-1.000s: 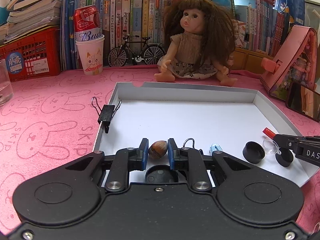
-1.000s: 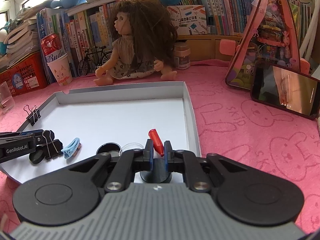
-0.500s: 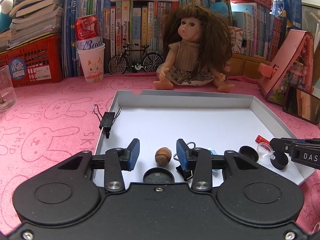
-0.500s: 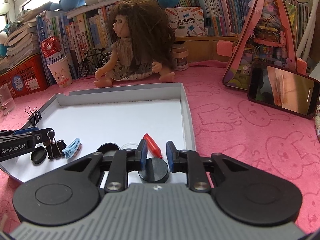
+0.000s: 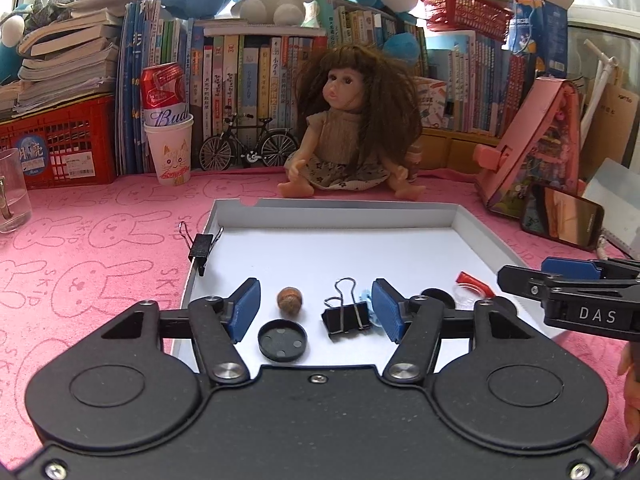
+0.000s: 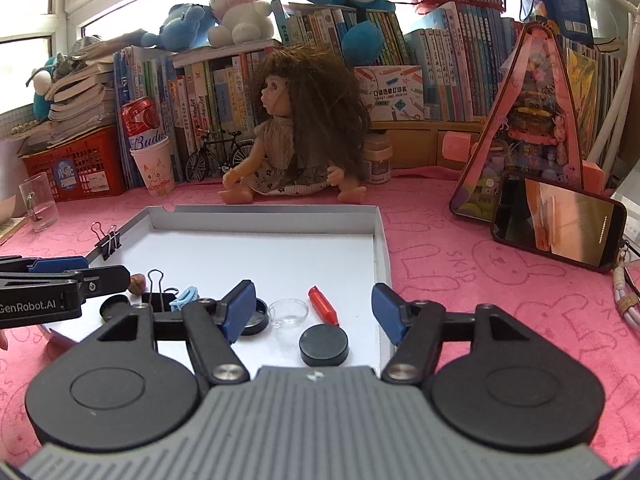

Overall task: Organize rigid objects
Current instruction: 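Open the left tool to drop the nut while the right tool releases the crayon in the tray, then withdraw both tools from the tray toward the remaining items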

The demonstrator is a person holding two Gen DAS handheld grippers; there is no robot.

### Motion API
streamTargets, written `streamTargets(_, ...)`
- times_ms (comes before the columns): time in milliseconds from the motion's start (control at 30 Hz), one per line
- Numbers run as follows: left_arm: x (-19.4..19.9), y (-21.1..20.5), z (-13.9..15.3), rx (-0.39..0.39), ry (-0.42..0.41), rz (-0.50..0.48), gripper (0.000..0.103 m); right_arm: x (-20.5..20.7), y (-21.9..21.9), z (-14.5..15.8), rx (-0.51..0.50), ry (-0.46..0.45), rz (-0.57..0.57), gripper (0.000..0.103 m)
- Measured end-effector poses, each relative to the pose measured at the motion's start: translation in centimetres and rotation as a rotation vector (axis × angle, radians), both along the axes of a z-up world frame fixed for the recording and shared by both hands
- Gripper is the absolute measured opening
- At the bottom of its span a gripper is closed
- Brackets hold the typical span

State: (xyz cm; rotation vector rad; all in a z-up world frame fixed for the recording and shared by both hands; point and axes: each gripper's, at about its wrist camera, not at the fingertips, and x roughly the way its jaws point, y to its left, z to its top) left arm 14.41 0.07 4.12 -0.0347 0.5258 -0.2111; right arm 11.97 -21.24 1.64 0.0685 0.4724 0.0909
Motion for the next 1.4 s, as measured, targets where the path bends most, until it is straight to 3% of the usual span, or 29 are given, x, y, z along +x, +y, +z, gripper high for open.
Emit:
streamTargets(367, -4.6, -0.3, 0.8, -0.004, -0.040, -0.065, 0.072, -3.8, 0.4, 1.0, -0.011, -0.093, 0.069, 0.087)
streamTargets(833, -9.1, -0.6, 0.0, -0.015, -0.037, -0.107, 0.074, -7.6, 0.6, 0.2, -0.017, -0.153, 0.119, 0.091)
streamTargets(1400, -12.9, -0.4, -2.1, -0.010, -0.022, -0.164, 0.075, -9.0, 0.3, -1.8, 0.013, -0.117, 0.133, 0.093)
